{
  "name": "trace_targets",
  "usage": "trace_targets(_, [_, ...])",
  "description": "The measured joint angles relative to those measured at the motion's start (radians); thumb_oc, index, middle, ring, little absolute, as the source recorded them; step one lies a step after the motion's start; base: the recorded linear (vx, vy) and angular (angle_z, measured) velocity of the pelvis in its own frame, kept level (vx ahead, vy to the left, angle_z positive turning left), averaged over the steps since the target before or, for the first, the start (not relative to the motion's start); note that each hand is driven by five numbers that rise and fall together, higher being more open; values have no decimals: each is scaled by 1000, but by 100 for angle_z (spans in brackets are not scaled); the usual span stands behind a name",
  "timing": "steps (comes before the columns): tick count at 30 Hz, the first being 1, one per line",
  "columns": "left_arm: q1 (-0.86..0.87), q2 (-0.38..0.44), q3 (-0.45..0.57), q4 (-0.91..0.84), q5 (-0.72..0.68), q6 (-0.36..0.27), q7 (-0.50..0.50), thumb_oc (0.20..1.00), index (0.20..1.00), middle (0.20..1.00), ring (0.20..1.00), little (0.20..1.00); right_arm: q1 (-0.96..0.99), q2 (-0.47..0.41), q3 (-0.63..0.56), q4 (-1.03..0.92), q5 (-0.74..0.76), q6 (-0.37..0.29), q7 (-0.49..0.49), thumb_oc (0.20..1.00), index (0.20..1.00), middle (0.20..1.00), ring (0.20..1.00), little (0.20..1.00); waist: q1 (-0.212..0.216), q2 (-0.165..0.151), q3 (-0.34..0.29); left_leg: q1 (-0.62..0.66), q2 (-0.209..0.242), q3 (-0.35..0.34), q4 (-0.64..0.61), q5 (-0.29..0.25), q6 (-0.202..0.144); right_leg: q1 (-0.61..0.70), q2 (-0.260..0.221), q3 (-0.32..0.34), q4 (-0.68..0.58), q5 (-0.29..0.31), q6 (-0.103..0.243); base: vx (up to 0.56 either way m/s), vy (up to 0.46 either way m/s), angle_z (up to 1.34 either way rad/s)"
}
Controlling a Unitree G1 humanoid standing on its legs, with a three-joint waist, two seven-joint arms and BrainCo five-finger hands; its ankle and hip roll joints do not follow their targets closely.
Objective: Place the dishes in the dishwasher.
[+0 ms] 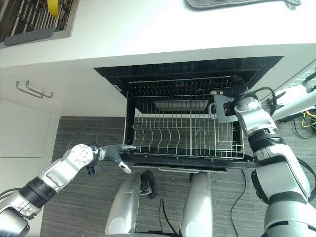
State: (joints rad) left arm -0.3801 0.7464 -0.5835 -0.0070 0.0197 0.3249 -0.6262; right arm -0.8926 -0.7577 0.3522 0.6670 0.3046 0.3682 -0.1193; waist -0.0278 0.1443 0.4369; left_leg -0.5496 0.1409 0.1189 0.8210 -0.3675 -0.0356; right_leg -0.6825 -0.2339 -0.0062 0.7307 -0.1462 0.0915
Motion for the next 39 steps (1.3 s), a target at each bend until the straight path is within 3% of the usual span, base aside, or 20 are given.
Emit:
trace_targets(7, [110,1,95,-51,-64,3,115,1000,1000,1000,1000,1000,230,-1,-142,-306,71,48,-47,1000,1000,1000,1000,1000,-28,-25,16,0,2,3,-1,-2,2,-2,3,2,-1,2,3,4,9,0])
trace_targets(13, [214,0,222,-136,-268,-12,246,1000,1000,1000,1000,1000,463,26,-215,-525,111,54,-118,1000,1000,1000,1000,1000,-41,-51,32,-3,15,0,-2,-3,5,-3,16,1,-10,1,1,-7,-30,-2])
trace_targets(15, [205,-7,236,-141,-349,-10,272,1000,1000,1000,1000,1000,511,67,-226,-541,110,28,-156,1000,1000,1000,1000,1000,-42,-62,38,-5,15,-3,-10,-3,5,-4,17,-2,-14,5,2,-10,-62,1])
trace_targets(19, [189,-34,237,-140,-363,5,270,1000,1000,1000,1000,1000,493,62,-251,-561,109,-39,-173,1000,1000,1000,1000,1000,-36,-64,40,-7,17,-5,-18,-2,4,-4,21,-5,-28,15,0,-2,-29,-1])
trace_targets(24, [195,-85,237,-142,-416,-28,329,1000,1000,1000,1000,1000,478,63,-262,-671,103,-173,-196,1000,1000,1000,1000,1000,-28,-64,40,-7,16,-3,-21,6,-9,-2,20,-5,-31,24,13,-48,-22,0])
trace_targets(26, [215,-120,282,-157,-460,-77,386,1000,1000,1000,1000,1000,503,79,-294,-746,77,-221,-209,1000,1000,1000,1000,1000,-17,-66,42,-6,15,-6,-30,12,-19,-1,19,-7,-30,28,19,14,-58,6])
trace_targets(28, [246,-197,406,-196,-515,-209,463,1000,1000,1000,1000,1000,553,130,-345,-831,44,-299,-222,1000,1000,1000,1000,1000,0,-72,45,4,14,-24,-42,13,-20,17,19,-25,-33,22,10,34,-77,15])
trace_targets(29, [251,-208,430,-207,-519,-232,474,1000,1000,1000,1000,1000,566,144,-355,-835,42,-297,-227,1000,1000,1000,1000,1000,4,-79,49,13,14,-25,-47,13,-20,24,19,-27,-34,22,10,17,-46,11])
trace_targets(31, [260,-239,488,-228,-519,-338,508,1000,1000,1000,1000,1000,609,172,-375,-837,28,-330,-241,1000,1000,1000,1000,1000,11,-92,56,33,16,-31,-67,17,-19,48,20,-39,-54,20,9,20,-43,7])
trace_targets(34, [263,-266,519,-239,-519,-423,537,1000,1000,1000,1000,1000,647,194,-428,-874,30,-374,-251,1000,1000,1000,1000,1000,10,-100,59,37,15,-30,-82,22,-24,53,22,-41,-69,22,10,7,-13,1])
trace_targets(39, [268,-278,568,-291,-519,-523,577,1000,1000,1000,1000,1000,748,230,-474,-952,68,-388,-262,1000,1000,1000,1000,1000,6,-123,58,88,18,-26,-121,34,-44,104,32,-41,-107,35,21,16,0,-4])
